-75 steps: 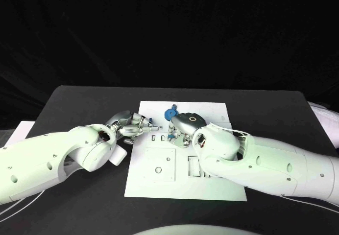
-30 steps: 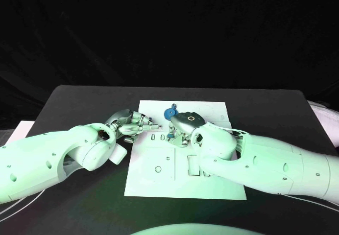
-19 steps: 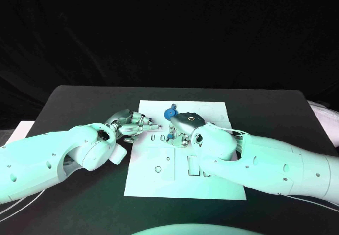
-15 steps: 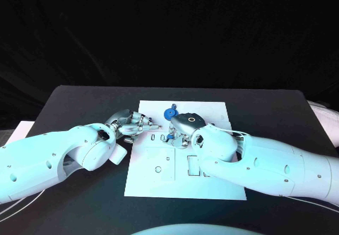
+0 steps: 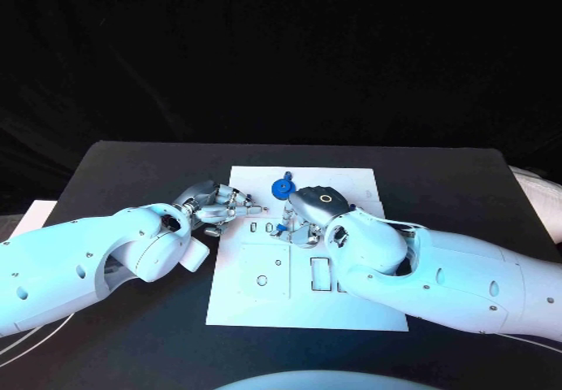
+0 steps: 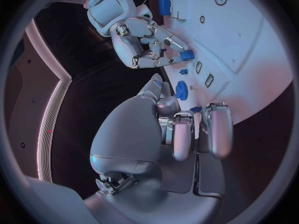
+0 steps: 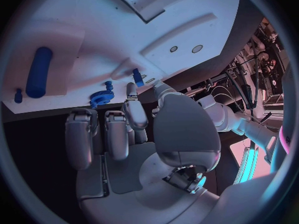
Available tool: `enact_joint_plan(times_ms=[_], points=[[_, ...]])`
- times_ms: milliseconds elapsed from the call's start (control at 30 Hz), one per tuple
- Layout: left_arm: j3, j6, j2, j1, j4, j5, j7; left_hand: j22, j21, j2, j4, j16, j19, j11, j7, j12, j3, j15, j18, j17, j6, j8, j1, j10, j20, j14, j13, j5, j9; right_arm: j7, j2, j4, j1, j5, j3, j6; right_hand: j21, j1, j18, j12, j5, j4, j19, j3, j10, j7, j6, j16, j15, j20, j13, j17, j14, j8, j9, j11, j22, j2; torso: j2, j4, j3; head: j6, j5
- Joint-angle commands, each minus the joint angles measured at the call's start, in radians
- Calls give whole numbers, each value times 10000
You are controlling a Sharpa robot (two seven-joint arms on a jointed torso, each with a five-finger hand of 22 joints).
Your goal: Assemble the parts on the task board
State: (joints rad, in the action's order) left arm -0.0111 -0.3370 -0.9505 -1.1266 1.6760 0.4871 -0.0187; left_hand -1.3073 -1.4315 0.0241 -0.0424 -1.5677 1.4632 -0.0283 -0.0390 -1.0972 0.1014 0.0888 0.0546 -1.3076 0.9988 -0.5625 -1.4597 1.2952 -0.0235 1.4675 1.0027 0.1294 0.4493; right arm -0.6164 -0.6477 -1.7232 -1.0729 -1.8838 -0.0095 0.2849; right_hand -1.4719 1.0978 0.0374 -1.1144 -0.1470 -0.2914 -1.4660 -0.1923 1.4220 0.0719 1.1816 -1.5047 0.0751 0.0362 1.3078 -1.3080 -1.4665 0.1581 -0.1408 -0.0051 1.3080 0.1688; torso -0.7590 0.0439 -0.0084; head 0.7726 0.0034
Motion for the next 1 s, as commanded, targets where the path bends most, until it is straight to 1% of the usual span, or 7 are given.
enact_joint_plan(times_ms=[33, 333, 467, 567, 733, 867, 1000], points=[[7, 189, 3, -3, -6, -50, 93, -1005, 39, -3, -4, -31, 209, -33, 6, 25, 61, -18, -95, -2632, 45, 39, -40, -32, -1, 1033, 0, 31, -10, -27, -88, -93, 2, -266, 10, 437, 61, 34, 49, 97, -47, 18, -191, 120, -88, 7, -85, 67, -42, 4, 41, -1622, -826, -32, -11, 13, 733, 102, 3, -15, -2, -24, -2], [6, 237, 10, -2, -35, -50, 66, -1005, 39, -3, -4, -31, 209, -33, 6, 25, 61, -18, -95, -2632, 45, 39, -40, -32, -1, 1033, 0, 31, -10, 35, -392, -258, 0, -243, 30, 466, 85, 164, 55, 156, 3, 41, -175, 257, -121, 20, -126, 99, -53, 13, 17, -1585, -817, -44, -9, 24, 702, 96, 0, 31, 2, -35, -31], [5, 243, 10, -1, -53, -50, 73, -1001, 50, 47, -20, -31, 205, -24, -7, 204, 155, -21, -92, -2632, 12, 99, 8, -147, -4, 1033, -193, 33, -45, 387, -790, -654, -6, -36, 82, 685, 93, 384, 55, 187, -57, 59, -174, 370, -135, 47, -209, 95, -63, 22, 7, -1596, -820, -81, 5, 44, 698, 83, -6, 21, 1, -25, 16], [5, 257, 4, -1, -47, -50, 73, -1000, 62, 72, -38, -31, 200, 46, -110, 435, 336, -66, -93, -2632, -184, 368, 47, -320, -28, 1033, -421, 35, -192, 816, -1145, -954, -52, 276, 117, 793, 89, 773, 51, 186, -189, 161, -181, 365, -139, 142, -527, 66, -106, 44, 12, -1639, -830, -269, 79, 108, 714, 39, -1, 3, -10, -14, 39], [4, 380, 6, -1, -19, -50, -55, -933, 148, 112, -218, -31, 155, 219, -305, 885, 681, -211, -75, -2632, -334, 900, 353, -624, -165, 1033, -882, 143, -544, 1491, -1863, -1495, -163, 928, 159, 917, 70, 1718, 41, 159, -907, 516, -199, 123, -154, 323, -916, 25, -229, 153, 34, -1700, -844, -580, 186, 247, 759, -108, 2, 2, -10, 3, 76], [4, 548, 17, -1, -4, -45, -249, -920, 179, 87, -583, -31, 146, 251, -327, 827, 787, -260, -64, -2632, -294, 1079, 875, -525, -224, 1033, -855, 133, -686, 2036, -2291, -1785, -220, 1360, 182, 833, 66, 2346, 41, 189, -1569, 863, -202, -128, -190, 386, -986, 17, -257, 185, 19, -1713, -845, -702, 226, 281, 772, -150, 14, -13, 0, 8, 96], [4, 963, 1, -2, 54, 229, -692, -942, 170, 96, -784, -31, 160, 266, -357, 722, 830, -268, -64, -2632, -310, 1194, 1154, -419, -232, 1033, -764, 125, -766, 2385, -2490, -1881, -254, 1665, 191, 471, 73, 2998, 42, 239, -2132, 1274, -193, -511, -243, 492, -1177, 3, -305, 226, -8, -1737, -847, -898, 308, 342, 767, -188, 19, -25, -1, 8, 89]])
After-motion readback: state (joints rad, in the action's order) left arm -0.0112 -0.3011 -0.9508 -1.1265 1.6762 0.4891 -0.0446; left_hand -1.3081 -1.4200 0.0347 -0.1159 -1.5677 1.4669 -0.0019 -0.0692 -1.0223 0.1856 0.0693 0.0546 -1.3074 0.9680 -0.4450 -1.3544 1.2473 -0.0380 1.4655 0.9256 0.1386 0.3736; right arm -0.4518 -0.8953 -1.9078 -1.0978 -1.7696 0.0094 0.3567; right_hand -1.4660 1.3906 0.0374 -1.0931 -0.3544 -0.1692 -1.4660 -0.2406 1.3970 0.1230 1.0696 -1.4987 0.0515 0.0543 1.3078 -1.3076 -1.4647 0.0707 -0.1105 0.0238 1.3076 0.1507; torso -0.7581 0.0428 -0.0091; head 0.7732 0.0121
